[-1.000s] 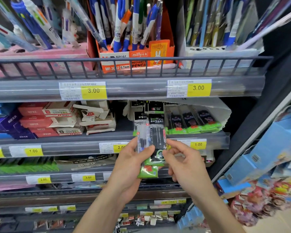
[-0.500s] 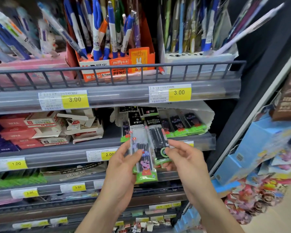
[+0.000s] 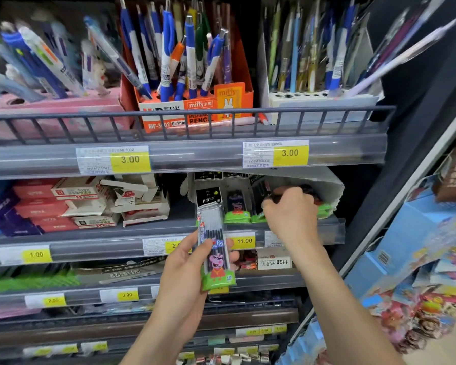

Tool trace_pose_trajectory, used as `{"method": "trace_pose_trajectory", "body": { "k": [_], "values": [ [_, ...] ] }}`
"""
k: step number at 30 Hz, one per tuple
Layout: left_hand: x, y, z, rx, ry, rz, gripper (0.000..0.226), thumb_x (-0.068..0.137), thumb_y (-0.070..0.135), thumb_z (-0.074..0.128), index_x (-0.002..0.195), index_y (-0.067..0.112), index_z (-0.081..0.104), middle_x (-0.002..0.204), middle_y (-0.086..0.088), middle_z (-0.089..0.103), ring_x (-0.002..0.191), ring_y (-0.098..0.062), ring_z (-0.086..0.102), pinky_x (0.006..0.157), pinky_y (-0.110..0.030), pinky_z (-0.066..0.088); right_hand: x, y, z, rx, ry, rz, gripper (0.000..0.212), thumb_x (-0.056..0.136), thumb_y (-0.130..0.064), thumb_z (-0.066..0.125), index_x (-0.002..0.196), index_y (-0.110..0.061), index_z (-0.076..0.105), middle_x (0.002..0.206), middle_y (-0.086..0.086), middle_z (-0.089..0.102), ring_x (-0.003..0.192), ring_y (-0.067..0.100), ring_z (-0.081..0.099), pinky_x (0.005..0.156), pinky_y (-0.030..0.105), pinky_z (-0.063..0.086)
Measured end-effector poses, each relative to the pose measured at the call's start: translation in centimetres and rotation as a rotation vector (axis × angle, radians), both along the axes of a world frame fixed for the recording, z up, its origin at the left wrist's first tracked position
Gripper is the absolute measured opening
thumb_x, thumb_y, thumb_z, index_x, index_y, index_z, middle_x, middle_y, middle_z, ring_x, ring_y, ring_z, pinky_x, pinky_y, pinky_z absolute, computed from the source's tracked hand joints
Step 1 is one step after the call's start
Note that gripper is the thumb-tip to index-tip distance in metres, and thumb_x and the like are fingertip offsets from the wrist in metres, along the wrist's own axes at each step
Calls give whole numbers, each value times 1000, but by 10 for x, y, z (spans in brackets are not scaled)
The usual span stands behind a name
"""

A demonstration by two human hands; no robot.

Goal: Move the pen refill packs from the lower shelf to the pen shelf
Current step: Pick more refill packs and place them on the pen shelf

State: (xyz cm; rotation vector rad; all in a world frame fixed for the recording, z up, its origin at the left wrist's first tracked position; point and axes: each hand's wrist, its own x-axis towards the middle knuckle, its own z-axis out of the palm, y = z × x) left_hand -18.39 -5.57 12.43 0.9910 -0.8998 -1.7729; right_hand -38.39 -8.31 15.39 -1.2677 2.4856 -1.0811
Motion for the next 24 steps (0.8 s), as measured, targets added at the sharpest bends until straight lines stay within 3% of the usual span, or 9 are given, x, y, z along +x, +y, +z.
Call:
{"method": "trace_pose_trajectory", "body": {
  "k": [4,9,11,14,16,17,20,24],
  "values": [
    [0,-2,-1,3,-32,-2,25,108,22,53,122,8,69,107,-17,81,96,-30,80,72,-35,66,6,2,-8,58,263,-30,25,93,-31,61,89,-8,69,85,12,62,88,39,61,66,35,37],
    [-6,-3,-1,-21,-90,-28,29,108,29,54,121,8,69,105,-12,83,99,-25,80,80,-35,60,5,11,-8,39,276,-16,30,98,-33,56,108,-10,73,103,16,67,98,38,62,71,37,41],
    [-10,-4,-2,-34,-116,-28,28,106,31,57,119,9,70,106,-10,83,101,-24,79,92,-43,58,6,26,-7,-81,147,47,28,99,-33,56,113,-17,73,101,6,67,97,30,63,78,38,45],
    [-20,-5,0,-61,-140,-9,27,105,34,62,109,9,70,106,-8,82,107,-32,74,109,-54,50,20,64,-9,-187,-398,307,22,98,-37,62,116,-30,73,87,-12,72,81,6,66,72,33,54],
    [-30,-5,2,-80,-153,12,28,102,36,66,97,9,70,94,-6,80,97,-30,71,106,-55,48,34,87,-15,-181,-752,415,23,99,-34,64,121,-37,69,83,-10,72,69,7,67,56,31,57],
    [-36,-4,3,-89,-156,14,28,101,37,68,90,11,69,86,-5,75,90,-26,67,101,-52,48,39,94,-19,-196,-834,417,25,99,-30,65,121,-41,68,84,-8,71,67,12,68,54,30,57],
    [-57,-1,8,-107,-191,0,30,98,38,71,72,23,70,77,0,64,86,-21,58,91,-46,46,34,101,-26,-288,-888,306,32,98,-18,66,119,-43,66,85,-7,70,62,19,68,55,30,56],
    [-80,-3,10,-152,-199,-141,30,101,34,67,85,11,78,91,-23,70,92,-36,63,91,-54,53,2,97,-25,-401,-782,148,30,97,-10,65,113,-34,72,79,-1,73,53,17,65,60,26,54]
  ]
}}
